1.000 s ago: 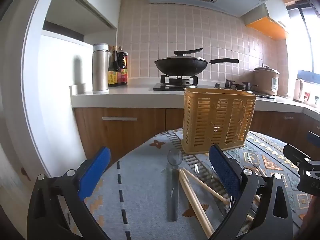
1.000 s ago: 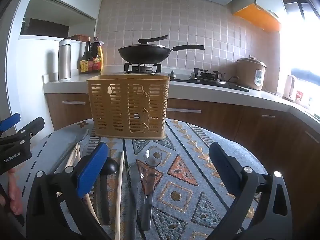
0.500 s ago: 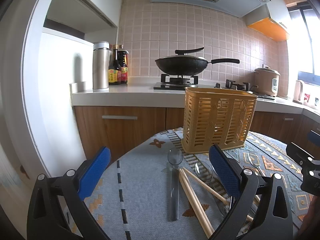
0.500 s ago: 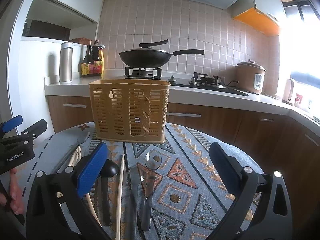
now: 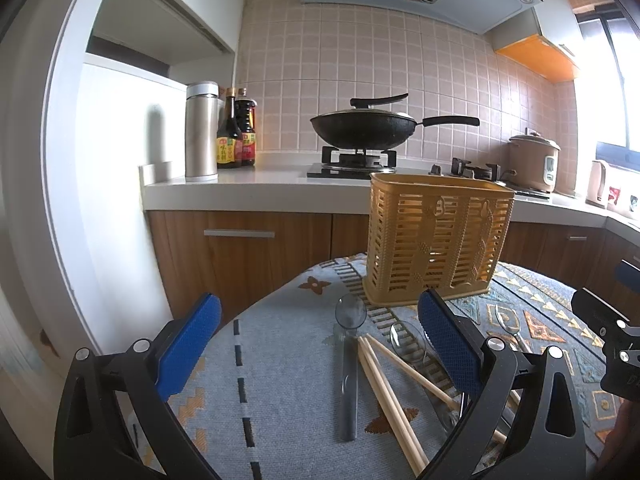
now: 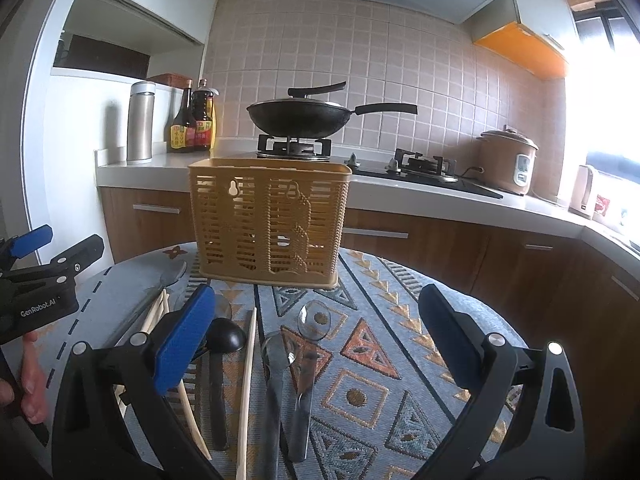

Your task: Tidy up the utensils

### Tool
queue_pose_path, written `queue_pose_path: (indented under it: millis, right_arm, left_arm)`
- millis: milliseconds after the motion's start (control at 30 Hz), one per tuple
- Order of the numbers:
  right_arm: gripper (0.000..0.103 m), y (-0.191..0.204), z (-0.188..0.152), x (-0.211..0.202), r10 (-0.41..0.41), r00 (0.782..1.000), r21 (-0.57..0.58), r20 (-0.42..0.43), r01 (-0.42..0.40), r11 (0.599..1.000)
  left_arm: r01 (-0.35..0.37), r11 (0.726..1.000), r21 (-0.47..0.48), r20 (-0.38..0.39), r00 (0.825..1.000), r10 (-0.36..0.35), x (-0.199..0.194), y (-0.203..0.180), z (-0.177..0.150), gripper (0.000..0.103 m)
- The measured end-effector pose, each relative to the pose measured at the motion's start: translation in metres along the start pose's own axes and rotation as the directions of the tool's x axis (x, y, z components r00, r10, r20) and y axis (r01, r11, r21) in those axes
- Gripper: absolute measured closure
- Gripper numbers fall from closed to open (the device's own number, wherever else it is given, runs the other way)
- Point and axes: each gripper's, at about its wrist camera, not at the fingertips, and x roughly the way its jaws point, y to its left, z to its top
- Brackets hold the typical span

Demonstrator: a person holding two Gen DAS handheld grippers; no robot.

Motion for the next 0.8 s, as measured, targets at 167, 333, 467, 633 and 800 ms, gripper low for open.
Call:
queue_pose_path:
  millis: [167,333,467,633,800]
  right_arm:
    - [0.006,0.0003,-0.0005,-0.0005,-0.001,1.0,-0.001,0.002,0.001,1.0]
    - [0.006,-0.0015,-0.0001,-0.0007,0.0,1.0,0.005,0.002,0.0,1.0]
    - [0.006,-0.0016,0.0001,-0.0007,0.001,1.0,0.001,0.001,-0.001,1.0]
    - [0.006,-0.0015,0.0001,-0.0006,0.001,1.0,0.002,0.001,-0.001,1.0]
    - [0.006,-0.001,0.0002,-0.0008,-0.003,1.0,-0.001,0.0,0.003,1.0]
  left_arm:
    - [-0.001,1.0,0.004,0.003,1.0,0.001,-0.0003,0.0014,-0.0009,0.007]
    - [0.001,1.0,-0.002,-0.001,1.0,-0.001,0.0002,0.0012,0.0006,0.007]
    - [0.0,1.0,-0.001,-0.001,1.0,0.0,0.0002,0.0014,0.0001,0.007]
    - [0.0,1.0,-0.001,-0.001,1.0,0.0,0.0,0.0005,-0.0002,0.007]
    - [-0.001,1.0,-0.004,-0.004,1.0,0.001,0.001,0.0026,-0.0003,0.007]
